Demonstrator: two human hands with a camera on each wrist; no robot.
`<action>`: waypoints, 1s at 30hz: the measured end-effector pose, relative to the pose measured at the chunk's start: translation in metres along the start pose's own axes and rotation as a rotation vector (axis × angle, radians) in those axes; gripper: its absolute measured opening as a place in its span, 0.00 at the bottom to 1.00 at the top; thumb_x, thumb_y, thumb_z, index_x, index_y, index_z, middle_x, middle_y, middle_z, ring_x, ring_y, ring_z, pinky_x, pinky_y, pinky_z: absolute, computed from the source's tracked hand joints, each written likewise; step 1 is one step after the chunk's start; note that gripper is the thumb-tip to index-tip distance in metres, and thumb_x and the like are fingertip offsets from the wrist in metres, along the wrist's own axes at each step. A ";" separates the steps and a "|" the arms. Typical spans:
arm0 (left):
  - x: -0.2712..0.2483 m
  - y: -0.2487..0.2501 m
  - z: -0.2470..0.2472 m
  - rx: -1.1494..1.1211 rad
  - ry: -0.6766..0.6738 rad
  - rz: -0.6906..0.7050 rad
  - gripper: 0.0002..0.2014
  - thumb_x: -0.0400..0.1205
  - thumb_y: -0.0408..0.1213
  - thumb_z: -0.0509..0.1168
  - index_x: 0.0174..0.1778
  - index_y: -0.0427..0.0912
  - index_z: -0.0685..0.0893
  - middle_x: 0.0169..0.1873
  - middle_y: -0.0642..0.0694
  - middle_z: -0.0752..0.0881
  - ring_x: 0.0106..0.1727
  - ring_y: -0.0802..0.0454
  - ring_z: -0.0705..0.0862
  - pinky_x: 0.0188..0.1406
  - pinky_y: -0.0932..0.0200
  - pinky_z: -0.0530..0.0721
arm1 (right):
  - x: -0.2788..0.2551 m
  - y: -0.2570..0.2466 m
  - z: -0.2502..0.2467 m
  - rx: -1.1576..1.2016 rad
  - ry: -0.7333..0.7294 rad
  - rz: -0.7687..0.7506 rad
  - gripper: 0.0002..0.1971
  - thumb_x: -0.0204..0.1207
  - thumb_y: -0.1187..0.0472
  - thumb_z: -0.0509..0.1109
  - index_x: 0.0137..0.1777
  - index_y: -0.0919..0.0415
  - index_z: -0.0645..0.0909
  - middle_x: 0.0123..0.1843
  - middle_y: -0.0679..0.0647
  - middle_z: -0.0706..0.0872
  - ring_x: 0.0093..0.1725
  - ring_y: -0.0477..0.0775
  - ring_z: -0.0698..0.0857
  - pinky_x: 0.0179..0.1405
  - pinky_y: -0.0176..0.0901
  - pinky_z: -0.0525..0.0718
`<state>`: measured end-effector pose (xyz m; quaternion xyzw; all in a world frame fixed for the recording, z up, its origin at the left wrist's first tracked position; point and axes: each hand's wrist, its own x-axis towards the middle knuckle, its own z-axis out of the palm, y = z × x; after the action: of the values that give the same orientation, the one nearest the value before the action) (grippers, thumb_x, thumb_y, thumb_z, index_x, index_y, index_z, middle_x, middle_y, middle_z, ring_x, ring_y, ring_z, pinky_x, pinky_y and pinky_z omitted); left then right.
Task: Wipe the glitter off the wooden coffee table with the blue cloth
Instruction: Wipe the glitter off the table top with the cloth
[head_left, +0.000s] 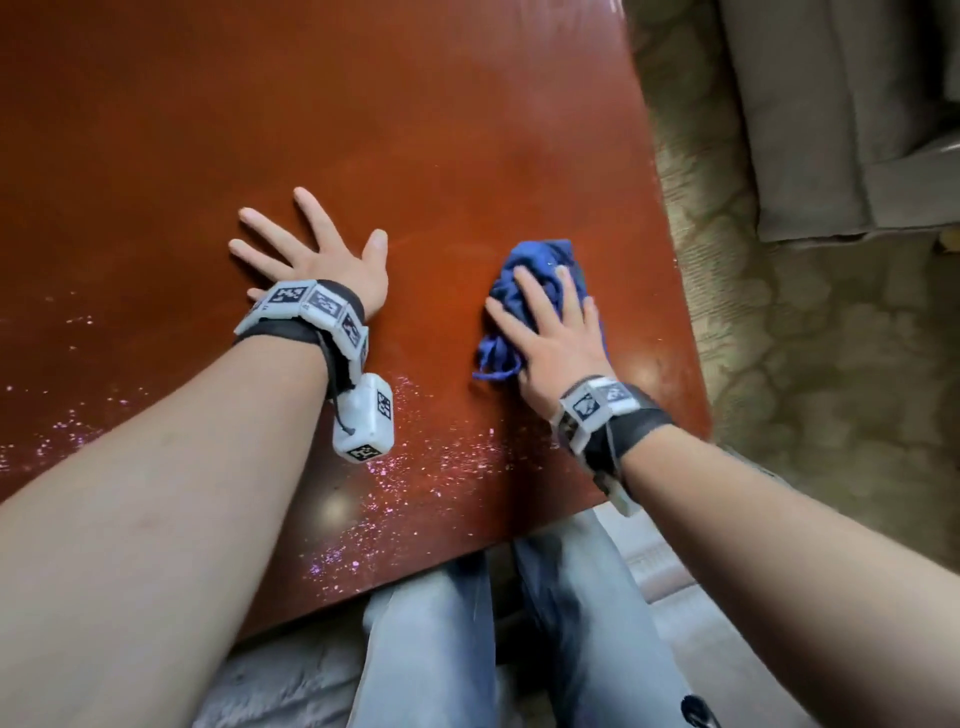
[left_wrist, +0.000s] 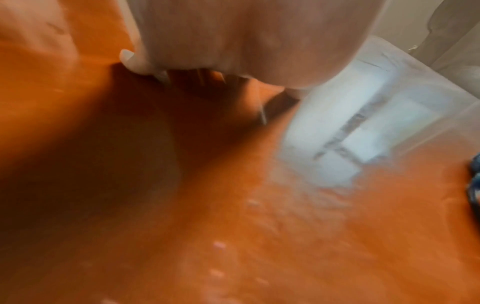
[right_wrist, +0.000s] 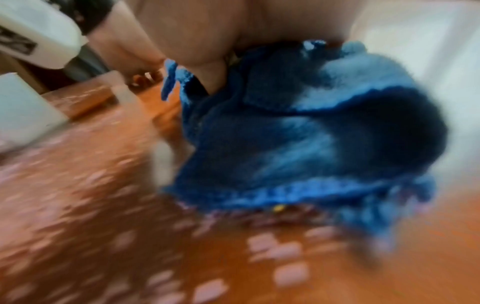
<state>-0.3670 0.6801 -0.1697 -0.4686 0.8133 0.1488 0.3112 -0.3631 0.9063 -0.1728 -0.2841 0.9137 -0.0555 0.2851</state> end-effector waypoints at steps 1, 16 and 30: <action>-0.005 0.011 0.003 0.001 -0.007 0.019 0.41 0.83 0.65 0.49 0.84 0.53 0.36 0.82 0.34 0.31 0.81 0.29 0.33 0.75 0.24 0.45 | 0.003 0.018 -0.008 -0.004 0.014 0.052 0.38 0.68 0.60 0.65 0.79 0.40 0.61 0.85 0.51 0.50 0.82 0.71 0.44 0.74 0.74 0.52; -0.054 0.122 0.032 0.019 -0.031 0.103 0.43 0.82 0.66 0.53 0.84 0.54 0.36 0.81 0.34 0.30 0.81 0.27 0.33 0.74 0.23 0.46 | -0.033 0.092 -0.012 0.168 0.057 0.169 0.36 0.65 0.58 0.61 0.78 0.43 0.66 0.85 0.53 0.52 0.81 0.74 0.44 0.74 0.73 0.56; -0.058 0.154 0.040 0.005 0.000 0.083 0.46 0.79 0.70 0.54 0.84 0.56 0.36 0.81 0.32 0.32 0.81 0.26 0.34 0.74 0.23 0.47 | 0.059 0.103 -0.059 0.337 0.215 0.024 0.28 0.64 0.62 0.59 0.66 0.58 0.81 0.77 0.63 0.70 0.72 0.79 0.64 0.69 0.70 0.69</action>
<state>-0.4625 0.8195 -0.1703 -0.4335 0.8325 0.1593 0.3059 -0.4863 0.9559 -0.1798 -0.2141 0.9200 -0.2342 0.2301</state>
